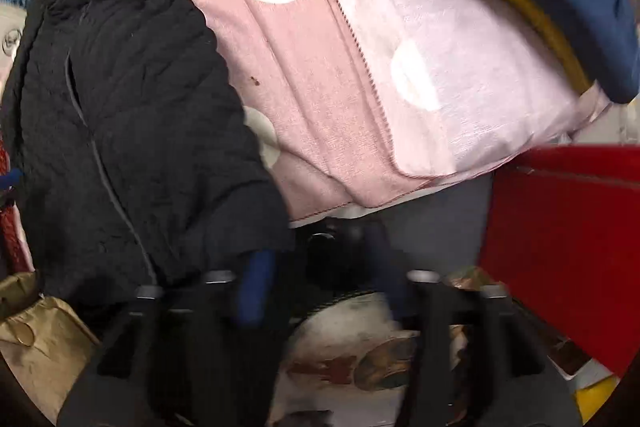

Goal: Fold large clothes

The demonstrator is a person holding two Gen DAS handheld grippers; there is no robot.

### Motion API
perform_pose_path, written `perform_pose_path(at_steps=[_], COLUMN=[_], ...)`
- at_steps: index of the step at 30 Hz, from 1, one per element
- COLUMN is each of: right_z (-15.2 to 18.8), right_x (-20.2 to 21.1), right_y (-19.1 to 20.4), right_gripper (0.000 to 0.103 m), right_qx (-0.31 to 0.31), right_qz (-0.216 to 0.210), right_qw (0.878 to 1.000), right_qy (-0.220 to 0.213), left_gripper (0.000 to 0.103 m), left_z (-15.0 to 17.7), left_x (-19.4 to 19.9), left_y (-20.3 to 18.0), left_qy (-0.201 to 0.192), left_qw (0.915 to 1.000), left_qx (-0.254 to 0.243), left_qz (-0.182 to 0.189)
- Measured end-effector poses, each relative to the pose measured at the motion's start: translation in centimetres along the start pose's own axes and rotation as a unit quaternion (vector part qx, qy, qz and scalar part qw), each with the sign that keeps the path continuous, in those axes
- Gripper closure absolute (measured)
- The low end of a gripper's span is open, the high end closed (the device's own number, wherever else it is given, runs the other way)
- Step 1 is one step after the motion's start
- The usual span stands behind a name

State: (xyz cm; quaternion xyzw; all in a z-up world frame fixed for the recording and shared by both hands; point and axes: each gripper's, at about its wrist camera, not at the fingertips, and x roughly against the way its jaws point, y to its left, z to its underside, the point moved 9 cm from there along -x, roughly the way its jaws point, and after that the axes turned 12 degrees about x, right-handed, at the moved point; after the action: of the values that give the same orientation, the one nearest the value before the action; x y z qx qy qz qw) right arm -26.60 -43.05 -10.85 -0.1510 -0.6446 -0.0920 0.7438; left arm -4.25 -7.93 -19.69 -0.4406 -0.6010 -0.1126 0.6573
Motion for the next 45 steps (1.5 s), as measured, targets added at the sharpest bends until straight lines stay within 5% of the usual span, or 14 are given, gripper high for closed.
perform_pose_path(at_steps=[2,3,6,8,9,13,15,18,25,28,31,35,45], right_z=[1.2,0.7,-3.2,-4.2,-7.9,-11.6,-13.7,-15.3,-12.5,-8.7,-8.5,-9.1,-10.3], right_x=[-0.2,0.4,4.2,5.4,7.1,7.3,6.4,4.4,-3.9,-9.2,-9.5,-10.1,-10.5], right_y=[-2.8,-4.1,-3.2,-2.6,1.6,8.6,12.8,18.6,16.7,15.1,15.3,15.5,15.3], right_gripper=[0.025,0.025,0.027,0.027,0.027,0.024,0.024,0.024,0.015,0.007,0.006,0.005,0.004], right_qx=[0.076,0.078,0.01,0.0,0.02,0.12,0.173,0.249,0.293,0.299,0.293,0.276,0.289], right_qz=[0.128,0.151,0.048,0.028,-0.032,-0.05,-0.045,-0.056,-0.017,-0.03,-0.014,-0.01,-0.023], right_qw=[0.988,0.985,0.998,0.998,0.992,0.982,0.973,0.957,0.953,0.954,0.955,0.961,0.957], right_qy=[0.045,0.041,-0.04,-0.063,-0.121,-0.138,-0.144,-0.136,-0.071,-0.01,-0.038,-0.006,0.003], left_gripper=[0.047,0.047,0.047,0.048,0.048,0.048,0.046,0.039,0.038,0.034,0.024,0.006,0.007], left_z=[1.6,2.8,5.2,5.5,5.5,4.9,3.6,1.9,5.6,6.9,6.5,4.6,1.6], left_x=[-2.8,-3.8,-6.2,-6.6,-6.4,-5.0,-3.1,-0.7,-2.3,-3.6,-4.9,-6.3,-5.1], left_y=[-1.3,-1.4,0.5,1.8,1.9,1.5,1.2,2.7,9.0,8.4,7.5,6.2,6.3], left_qy=[0.033,0.045,0.061,0.05,0.041,0.034,0.001,-0.042,-0.018,-0.032,-0.016,-0.002,0.011], left_qw=[0.9992,0.9988,0.9972,0.9956,0.995,0.9954,0.9962,0.9917,0.9779,0.9788,0.9727,0.9751,0.9741], left_qx=[-0.018,-0.014,0.038,0.078,0.09,0.081,0.067,0.094,0.151,0.098,0.083,0.129,0.15], left_qz=[-0.014,-0.013,-0.022,-0.015,-0.007,-0.037,-0.056,-0.076,-0.143,-0.177,-0.216,-0.181,-0.169])
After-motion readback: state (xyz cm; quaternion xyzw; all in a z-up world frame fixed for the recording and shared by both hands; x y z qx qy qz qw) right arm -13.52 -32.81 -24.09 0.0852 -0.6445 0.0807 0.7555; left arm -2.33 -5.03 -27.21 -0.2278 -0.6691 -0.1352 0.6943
